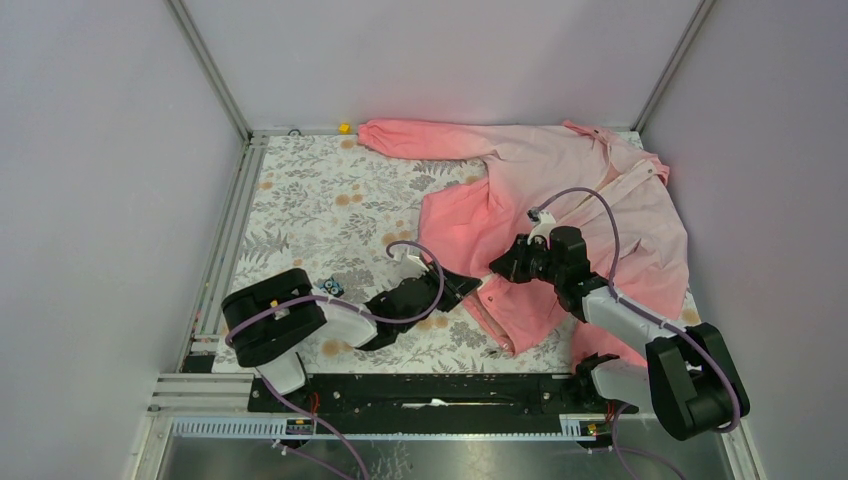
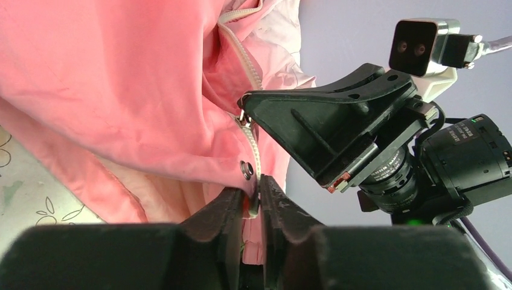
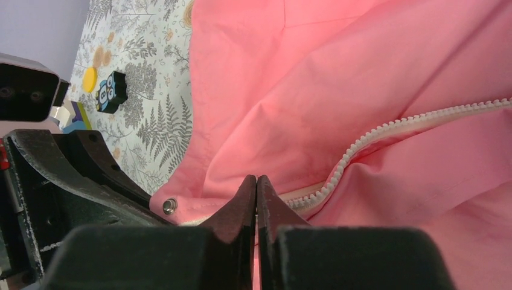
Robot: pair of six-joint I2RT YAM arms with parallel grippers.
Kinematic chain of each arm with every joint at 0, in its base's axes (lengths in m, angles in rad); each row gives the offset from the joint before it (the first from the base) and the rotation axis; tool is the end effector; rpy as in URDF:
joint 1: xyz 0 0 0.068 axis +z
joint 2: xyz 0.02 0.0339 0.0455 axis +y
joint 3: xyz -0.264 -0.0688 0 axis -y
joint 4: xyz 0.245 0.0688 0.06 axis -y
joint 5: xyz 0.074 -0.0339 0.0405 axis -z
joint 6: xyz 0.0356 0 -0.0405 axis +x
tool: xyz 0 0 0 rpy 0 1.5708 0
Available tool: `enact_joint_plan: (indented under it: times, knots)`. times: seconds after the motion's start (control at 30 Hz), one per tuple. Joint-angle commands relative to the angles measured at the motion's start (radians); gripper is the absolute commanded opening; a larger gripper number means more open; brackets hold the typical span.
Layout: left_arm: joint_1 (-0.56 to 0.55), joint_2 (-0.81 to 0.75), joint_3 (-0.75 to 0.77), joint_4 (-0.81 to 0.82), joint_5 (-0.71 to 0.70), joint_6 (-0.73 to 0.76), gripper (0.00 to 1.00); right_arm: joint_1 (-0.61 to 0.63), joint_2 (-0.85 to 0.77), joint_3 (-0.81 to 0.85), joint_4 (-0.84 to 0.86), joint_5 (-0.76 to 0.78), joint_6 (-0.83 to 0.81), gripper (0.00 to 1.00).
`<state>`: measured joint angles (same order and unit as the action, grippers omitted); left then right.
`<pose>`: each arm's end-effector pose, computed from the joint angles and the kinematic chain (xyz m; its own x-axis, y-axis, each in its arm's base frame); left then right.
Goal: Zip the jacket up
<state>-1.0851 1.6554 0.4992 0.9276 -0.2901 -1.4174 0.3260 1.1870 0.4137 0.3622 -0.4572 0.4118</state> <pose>0.1496 -0.2616 0.1520 -0.7251 -0.6549 -0.2129 0.0051 0.3040 -0.9526 0.2181 0.0903 0.1878 -0.6154 0.1711 -0.7694 -0.4631 0.7114 0.5286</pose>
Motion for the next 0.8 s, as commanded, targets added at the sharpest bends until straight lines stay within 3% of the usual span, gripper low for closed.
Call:
enact_joint_plan:
  times: [0.0, 0.1, 0.17, 0.27, 0.37, 0.57, 0.77]
  knots:
    - [0.022, 0.024, 0.045, 0.021, 0.032, -0.04, 0.21, -0.001, -0.012, 0.007, 0.031, -0.017, -0.004, 0.0]
    - [0.042, 0.062, 0.049, 0.047, 0.075, -0.073, 0.39, -0.001, -0.038, 0.011, 0.005, 0.031, -0.001, 0.0]
    - [0.048, 0.077, 0.056, 0.061, 0.089, -0.075, 0.39, -0.001, -0.042, 0.015, -0.012, 0.042, 0.001, 0.0]
    - [0.056, 0.083, 0.072, 0.06, 0.089, -0.047, 0.27, 0.0, -0.042, 0.008, -0.004, 0.036, 0.021, 0.0]
    - [0.069, 0.089, 0.069, 0.065, 0.11, -0.038, 0.01, 0.001, -0.04, 0.007, 0.001, 0.062, 0.051, 0.0]
    - [0.073, -0.022, -0.044, -0.038, 0.097, -0.042, 0.0, 0.001, -0.087, 0.066, -0.198, 0.394, 0.055, 0.0]
    - [0.076, -0.18, -0.185, -0.11, 0.047, -0.045, 0.0, -0.001, -0.127, 0.093, -0.255, 0.56, 0.046, 0.0]
